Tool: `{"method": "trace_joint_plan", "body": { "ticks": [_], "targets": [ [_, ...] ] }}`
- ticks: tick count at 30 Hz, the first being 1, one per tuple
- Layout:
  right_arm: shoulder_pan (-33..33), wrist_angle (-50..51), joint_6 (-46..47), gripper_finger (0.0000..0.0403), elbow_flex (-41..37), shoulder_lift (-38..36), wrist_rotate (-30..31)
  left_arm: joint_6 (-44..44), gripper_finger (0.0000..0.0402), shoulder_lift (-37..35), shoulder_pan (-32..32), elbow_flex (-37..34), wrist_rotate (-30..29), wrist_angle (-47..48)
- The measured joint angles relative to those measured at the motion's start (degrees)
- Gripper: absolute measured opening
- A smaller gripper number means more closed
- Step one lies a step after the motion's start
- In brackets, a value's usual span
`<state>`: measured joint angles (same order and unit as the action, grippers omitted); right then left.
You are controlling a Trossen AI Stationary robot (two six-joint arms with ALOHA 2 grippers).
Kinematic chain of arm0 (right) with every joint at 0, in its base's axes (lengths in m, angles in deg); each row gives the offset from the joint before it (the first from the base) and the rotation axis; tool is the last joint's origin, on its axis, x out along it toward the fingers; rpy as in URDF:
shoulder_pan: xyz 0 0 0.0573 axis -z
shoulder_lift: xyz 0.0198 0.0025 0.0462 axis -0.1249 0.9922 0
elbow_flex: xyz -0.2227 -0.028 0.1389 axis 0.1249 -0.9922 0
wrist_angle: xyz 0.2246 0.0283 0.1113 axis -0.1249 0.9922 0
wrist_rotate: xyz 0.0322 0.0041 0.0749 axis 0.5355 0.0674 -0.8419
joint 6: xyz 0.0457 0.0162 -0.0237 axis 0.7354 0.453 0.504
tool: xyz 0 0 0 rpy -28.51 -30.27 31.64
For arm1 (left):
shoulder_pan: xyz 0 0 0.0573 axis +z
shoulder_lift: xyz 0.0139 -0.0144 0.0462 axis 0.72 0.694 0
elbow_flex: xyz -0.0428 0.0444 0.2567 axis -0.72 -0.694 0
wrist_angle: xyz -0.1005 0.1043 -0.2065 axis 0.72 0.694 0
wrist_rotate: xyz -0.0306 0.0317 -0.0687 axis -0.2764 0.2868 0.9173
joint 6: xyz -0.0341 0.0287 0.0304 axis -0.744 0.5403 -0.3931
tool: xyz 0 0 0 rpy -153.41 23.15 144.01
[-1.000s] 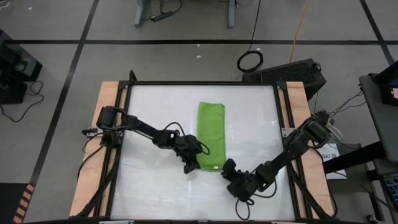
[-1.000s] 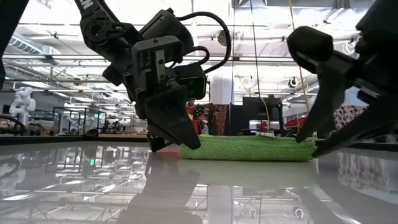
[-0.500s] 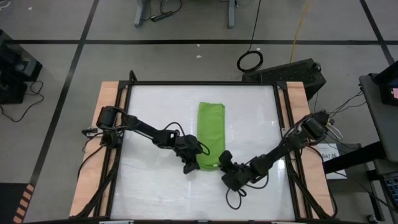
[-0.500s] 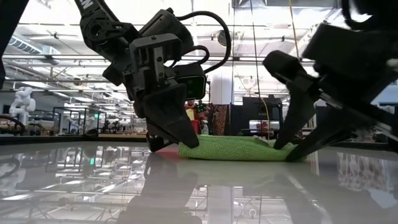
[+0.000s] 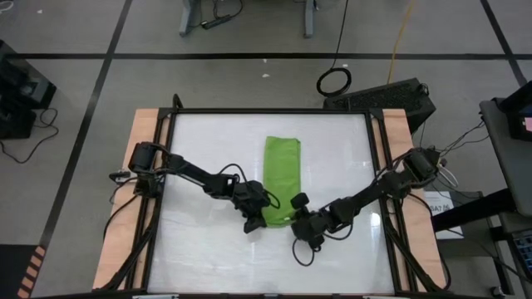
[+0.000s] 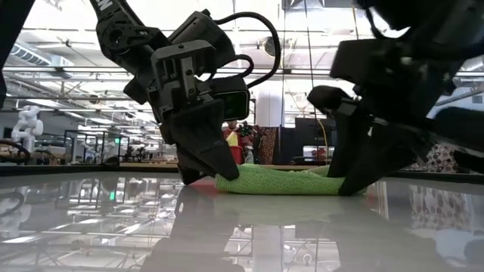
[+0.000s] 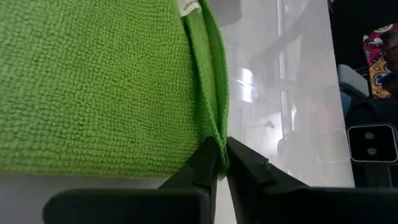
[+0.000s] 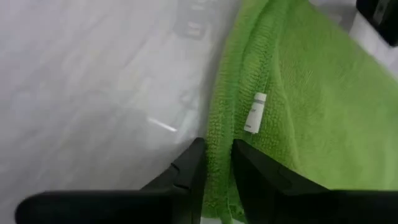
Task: Roll towel
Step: Roll the green towel on the table
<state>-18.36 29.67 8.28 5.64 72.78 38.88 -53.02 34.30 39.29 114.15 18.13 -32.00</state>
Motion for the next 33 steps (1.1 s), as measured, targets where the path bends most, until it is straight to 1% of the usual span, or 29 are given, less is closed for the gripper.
{"method": "trace_joint_plan", "body": {
  "ticks": [3,7,10,14,16,18,21,25,26,28,30,33],
  "targets": [
    [1.28,0.34,2.49,0.0061,0.04,-0.04,-4.32,1.63,0.0048,-1.03,-0.03,-0.24,0.07,0.48],
    [2.33,0.28,4.42,0.0011,0.0,-0.37,-8.58,7.1,0.0072,-3.72,-0.22,-0.17,-0.11,0.82],
    [2.84,0.16,6.32,0.0007,-0.17,-1.2,-10.15,12.4,0.0094,-5.68,-1.21,-0.11,-1.99,1.32],
    [3.53,-0.61,7.87,0.0003,-0.26,-2.9,-12.6,20.41,0.0116,-8.76,-3.45,-0.07,-10.28,5.18],
    [3.94,-0.71,8.71,0.0002,-0.32,-3.77,-14.19,26.13,0.012,-9.89,-5.05,-0.07,-14.45,8.04],
    [4.52,-0.74,10.17,0.0001,-0.39,-4.25,-17.04,32.1,0.012,-10.47,-7.83,-0.07,-20.03,9.3],
    [5.72,-0.89,12.32,0.0001,-0.42,-4.63,-22.57,41.8,0.0121,-10.45,-13.1,-0.07,-27.03,9.49],
    [7.01,-1.5,14.46,0.0001,-0.42,-4.63,-27.12,53.91,0.0121,-8.81,-19.21,0.01,-39.16,7.46],
    [7.33,-1.8,14.86,0.0001,-0.42,-4.63,-28.06,56.15,0.0121,-8.25,-20.28,-0.02,-41.37,6.09],
    [8.01,-2.89,15.89,0.0,-0.42,-4.65,-29.9,60.57,0.0121,-7.29,-22.0,0.02,-43.44,3.04],
    [8.77,-4.63,16.76,0.0,-0.42,-4.69,-31.9,64.36,0.0121,-6.31,-22.94,0.04,-43.74,1.25],
    [9.77,-6.78,17.74,0.0,-0.37,-4.78,-33.58,67.41,0.0121,-4.59,-23.12,0.04,-44.45,-0.42]
  ]
}}
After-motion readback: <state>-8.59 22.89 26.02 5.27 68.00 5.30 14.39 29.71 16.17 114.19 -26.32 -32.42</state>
